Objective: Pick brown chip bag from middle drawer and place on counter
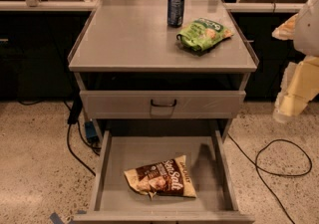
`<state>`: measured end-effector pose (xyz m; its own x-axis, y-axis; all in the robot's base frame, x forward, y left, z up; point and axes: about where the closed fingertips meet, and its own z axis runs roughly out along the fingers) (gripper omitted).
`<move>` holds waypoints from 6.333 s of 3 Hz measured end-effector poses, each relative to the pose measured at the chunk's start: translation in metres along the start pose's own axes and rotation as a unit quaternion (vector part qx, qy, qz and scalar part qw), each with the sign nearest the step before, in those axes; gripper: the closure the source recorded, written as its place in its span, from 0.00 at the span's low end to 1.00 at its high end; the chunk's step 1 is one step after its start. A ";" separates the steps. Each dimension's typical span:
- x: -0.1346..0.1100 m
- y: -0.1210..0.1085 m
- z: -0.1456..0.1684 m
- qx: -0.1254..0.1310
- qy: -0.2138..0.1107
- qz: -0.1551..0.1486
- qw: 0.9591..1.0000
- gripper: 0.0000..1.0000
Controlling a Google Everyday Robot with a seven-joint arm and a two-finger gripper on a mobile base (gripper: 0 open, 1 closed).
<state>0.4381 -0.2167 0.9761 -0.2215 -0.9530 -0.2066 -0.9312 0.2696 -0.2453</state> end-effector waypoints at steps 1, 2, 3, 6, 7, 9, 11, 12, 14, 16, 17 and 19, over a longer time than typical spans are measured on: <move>0.000 0.000 0.000 0.000 0.000 0.000 1.000 0.00; -0.005 0.004 0.018 -0.002 -0.013 -0.005 1.000 0.00; -0.015 0.017 0.057 -0.021 -0.038 -0.010 0.999 0.00; -0.022 0.044 0.133 -0.043 -0.074 -0.017 0.996 0.00; -0.021 0.051 0.155 -0.058 -0.080 -0.021 0.995 0.00; -0.030 0.075 0.228 -0.092 -0.103 -0.020 0.990 0.00; -0.035 0.099 0.294 -0.098 -0.091 -0.012 0.991 0.00; -0.040 0.101 0.319 -0.106 -0.111 -0.018 0.988 0.00; -0.055 0.109 0.381 -0.128 -0.138 -0.019 0.982 0.00; -0.073 0.134 0.437 -0.119 -0.080 -0.053 0.988 0.00; -0.082 0.147 0.459 -0.117 -0.060 -0.056 0.990 0.00; -0.109 0.170 0.500 -0.128 -0.117 -0.012 0.985 0.00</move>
Offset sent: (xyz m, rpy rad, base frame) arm 0.0085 0.0236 -0.0544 0.0666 0.0019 0.0553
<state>0.4482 0.0017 0.4833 -0.1542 -0.8930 -0.4229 -0.9844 0.1755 -0.0115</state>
